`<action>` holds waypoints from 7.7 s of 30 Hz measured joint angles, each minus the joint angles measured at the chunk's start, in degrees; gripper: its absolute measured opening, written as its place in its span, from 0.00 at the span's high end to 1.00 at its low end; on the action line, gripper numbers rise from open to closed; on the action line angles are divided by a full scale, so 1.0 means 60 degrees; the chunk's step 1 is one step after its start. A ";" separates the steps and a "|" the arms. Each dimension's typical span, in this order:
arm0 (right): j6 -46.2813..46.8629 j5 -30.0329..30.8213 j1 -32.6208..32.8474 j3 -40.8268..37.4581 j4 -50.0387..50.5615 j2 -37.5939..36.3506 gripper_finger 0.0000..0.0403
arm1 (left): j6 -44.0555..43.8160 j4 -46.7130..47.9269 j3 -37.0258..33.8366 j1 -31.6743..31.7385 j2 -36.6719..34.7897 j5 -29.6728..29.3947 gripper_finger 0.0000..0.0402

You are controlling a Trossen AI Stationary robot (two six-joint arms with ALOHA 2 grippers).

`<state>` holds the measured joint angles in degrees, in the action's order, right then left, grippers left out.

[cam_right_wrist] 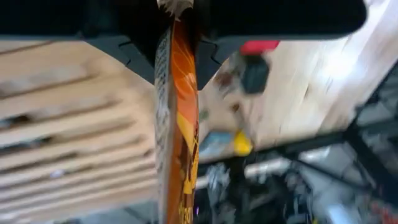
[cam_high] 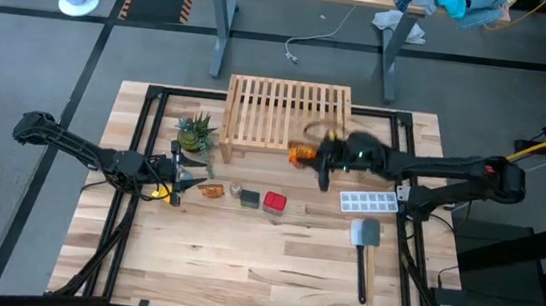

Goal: Shelf spices
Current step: Remove the orange seasoning pack from the shelf

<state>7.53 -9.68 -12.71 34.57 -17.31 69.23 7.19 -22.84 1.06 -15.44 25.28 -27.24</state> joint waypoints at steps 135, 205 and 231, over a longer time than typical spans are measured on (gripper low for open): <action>0.3199 0.8525 0.6906 -0.2422 -0.7400 0.6579 0.80 | -0.0458 0.0238 -0.0004 0.0000 -0.0002 0.0001 0.55; 0.3247 0.6692 0.6928 -0.0475 -0.6187 0.6575 0.80 | -0.0455 0.3400 0.0000 0.0000 0.0055 0.0006 0.55; 0.1130 0.6536 0.6108 0.4446 -0.4350 0.9559 0.80 | -0.0454 0.3411 0.0000 0.0000 0.0055 0.0006 0.55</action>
<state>14.31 29.54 23.94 61.24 -43.41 126.59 4.47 -2.37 1.06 -15.44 25.61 -27.20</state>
